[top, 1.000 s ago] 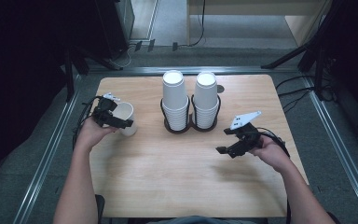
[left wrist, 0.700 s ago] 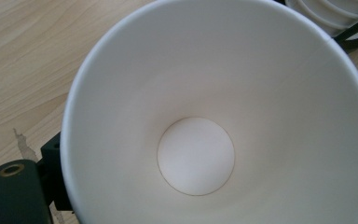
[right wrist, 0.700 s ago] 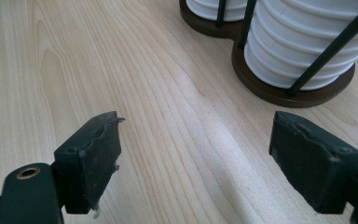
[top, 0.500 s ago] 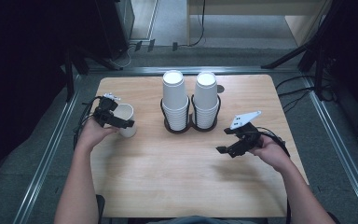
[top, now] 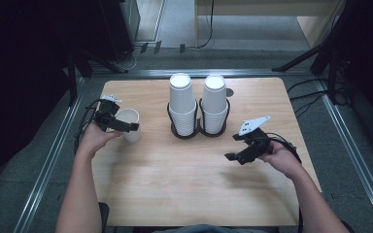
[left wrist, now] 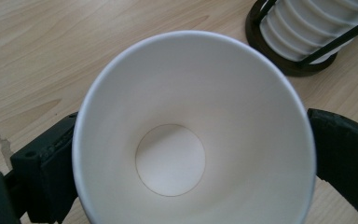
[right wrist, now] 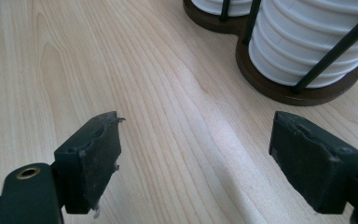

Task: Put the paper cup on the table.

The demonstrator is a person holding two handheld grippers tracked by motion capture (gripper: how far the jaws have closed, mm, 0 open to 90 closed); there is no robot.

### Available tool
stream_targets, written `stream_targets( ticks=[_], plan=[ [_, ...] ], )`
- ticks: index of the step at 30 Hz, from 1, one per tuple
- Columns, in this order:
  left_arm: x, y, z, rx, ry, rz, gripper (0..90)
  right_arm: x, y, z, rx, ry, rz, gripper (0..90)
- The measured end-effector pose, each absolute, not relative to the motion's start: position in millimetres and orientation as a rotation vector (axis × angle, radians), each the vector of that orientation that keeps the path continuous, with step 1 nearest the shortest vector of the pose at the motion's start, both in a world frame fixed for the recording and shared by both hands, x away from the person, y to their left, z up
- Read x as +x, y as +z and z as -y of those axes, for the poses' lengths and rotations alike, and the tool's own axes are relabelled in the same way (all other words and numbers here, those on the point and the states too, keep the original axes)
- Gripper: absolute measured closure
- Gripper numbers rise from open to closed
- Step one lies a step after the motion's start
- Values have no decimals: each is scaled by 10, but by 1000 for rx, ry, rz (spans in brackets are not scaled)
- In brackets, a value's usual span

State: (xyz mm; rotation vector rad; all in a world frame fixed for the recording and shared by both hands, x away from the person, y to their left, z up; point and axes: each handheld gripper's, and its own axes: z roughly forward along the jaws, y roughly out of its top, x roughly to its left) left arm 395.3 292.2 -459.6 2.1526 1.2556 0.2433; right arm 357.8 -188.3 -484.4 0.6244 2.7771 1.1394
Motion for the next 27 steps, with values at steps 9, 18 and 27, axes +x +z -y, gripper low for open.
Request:
stream_targets(
  ticks=[9,18,27],
  plan=[
    [3866,-4388,-3010,2106,249,-1245,0,3579,-4850,1884,618,1132,-2781,168],
    [3773,-4205,-2990,2107,284,-1205,0,3579,-4858,1876,613,1123,-2787,168],
    [3756,-4148,-2818,2135,227,-1152,45,3574,-4847,1878,614,1125,-2786,168]
  ],
)
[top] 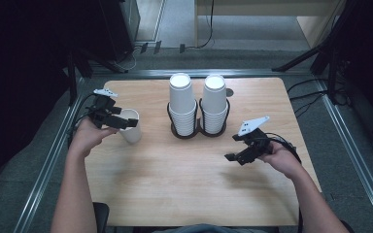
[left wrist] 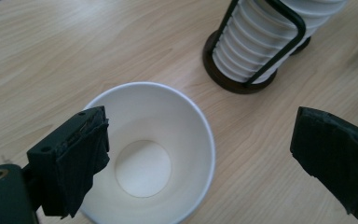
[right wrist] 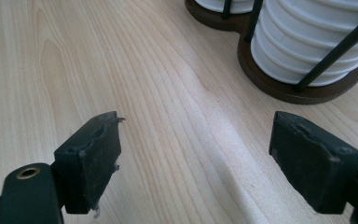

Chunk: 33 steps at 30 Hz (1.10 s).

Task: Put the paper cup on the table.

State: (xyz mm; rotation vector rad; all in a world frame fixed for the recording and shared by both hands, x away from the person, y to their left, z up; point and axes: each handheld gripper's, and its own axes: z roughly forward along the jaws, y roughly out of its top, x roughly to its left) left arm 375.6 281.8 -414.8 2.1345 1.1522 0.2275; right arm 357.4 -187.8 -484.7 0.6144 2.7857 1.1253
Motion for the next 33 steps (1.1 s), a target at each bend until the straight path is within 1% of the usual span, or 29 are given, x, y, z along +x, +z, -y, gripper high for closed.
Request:
stream_targets(
  ticks=[2,9,17,27,31,33],
  plan=[
    [3751,-4145,-2759,2148,219,-1136,61,3573,-4841,1884,611,1128,-2782,168],
    [3701,-4134,-2517,2179,190,-1043,61,3576,-4831,1886,615,1136,-2777,168],
    [3658,-4155,-2315,2186,151,-984,59,3577,-4830,1889,612,1135,-2777,168],
    [3585,-4241,-2112,2205,191,-917,58,3557,-4847,1862,599,1107,-2791,168],
    [3578,-4287,-2031,2218,154,-902,58,3549,-4846,1861,602,1111,-2789,168],
    [3575,-4310,-1994,2224,163,-892,58,3548,-4854,1857,597,1101,-2790,168]
  ],
)
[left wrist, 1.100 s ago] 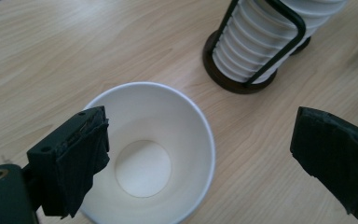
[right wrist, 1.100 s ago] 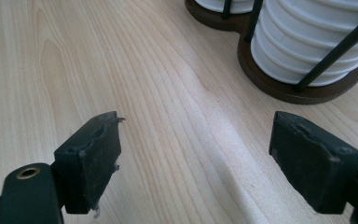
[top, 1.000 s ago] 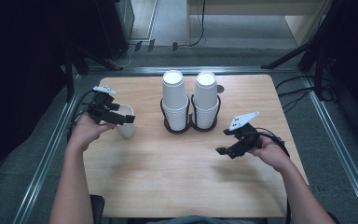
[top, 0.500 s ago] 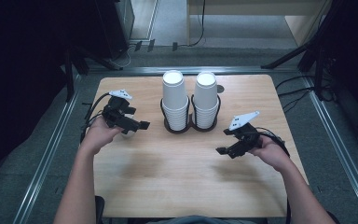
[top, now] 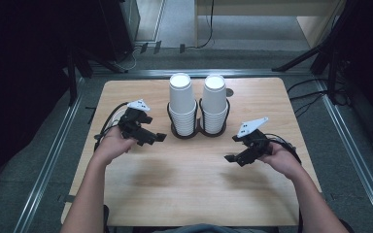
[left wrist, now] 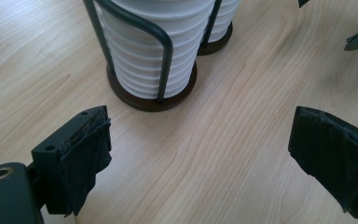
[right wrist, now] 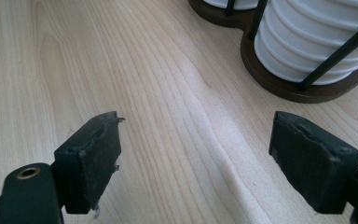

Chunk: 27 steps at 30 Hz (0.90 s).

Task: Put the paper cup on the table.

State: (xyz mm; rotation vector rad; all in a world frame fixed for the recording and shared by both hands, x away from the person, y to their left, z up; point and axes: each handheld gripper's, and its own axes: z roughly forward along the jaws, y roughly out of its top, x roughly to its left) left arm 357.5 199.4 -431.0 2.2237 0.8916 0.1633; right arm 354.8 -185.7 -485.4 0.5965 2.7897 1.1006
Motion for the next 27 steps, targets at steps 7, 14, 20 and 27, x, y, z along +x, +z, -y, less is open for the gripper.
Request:
stream_targets(
  ticks=[7,14,20,27],
  plan=[
    [3547,-4405,-1816,2263,174,-856,59,3547,-4865,1846,590,1091,-2797,168],
    [3505,-4465,-1665,2280,200,-807,59,3542,-4877,1830,584,1081,-2806,168],
    [3459,-4486,-1535,2294,249,-799,59,3538,-4878,1821,586,1080,-2813,168],
    [3420,-4503,-1408,2293,252,-750,59,3534,-4879,1812,577,1076,-2812,168]
  ],
)
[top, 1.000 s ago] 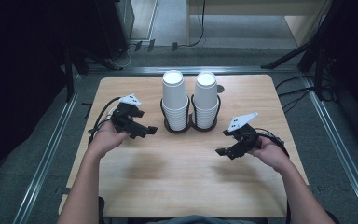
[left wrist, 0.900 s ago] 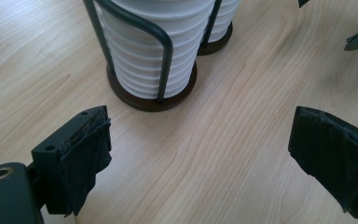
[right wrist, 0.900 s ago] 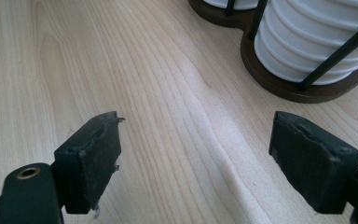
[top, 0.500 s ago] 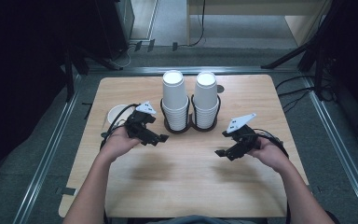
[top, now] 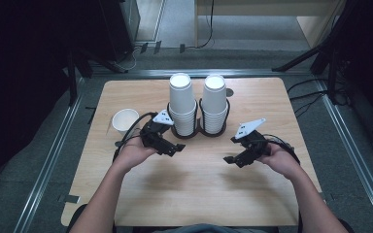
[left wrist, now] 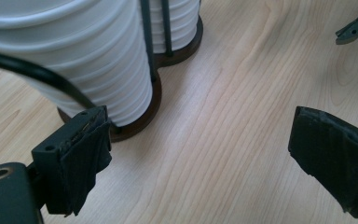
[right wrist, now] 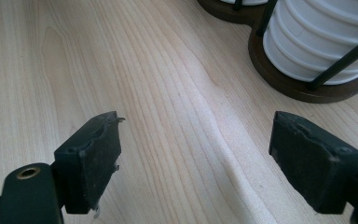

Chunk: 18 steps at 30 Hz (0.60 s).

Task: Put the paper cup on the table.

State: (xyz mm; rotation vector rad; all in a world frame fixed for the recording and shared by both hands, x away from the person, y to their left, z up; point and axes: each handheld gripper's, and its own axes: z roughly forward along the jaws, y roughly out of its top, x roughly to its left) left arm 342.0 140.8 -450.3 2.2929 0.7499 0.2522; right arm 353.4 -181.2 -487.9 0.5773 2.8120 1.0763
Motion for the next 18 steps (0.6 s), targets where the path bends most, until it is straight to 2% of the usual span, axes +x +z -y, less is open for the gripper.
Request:
stream_targets(
  ticks=[18],
  plan=[
    [3398,-4629,-1153,2261,166,-744,59,3523,-4880,1794,565,1078,-2818,168]
  ],
)
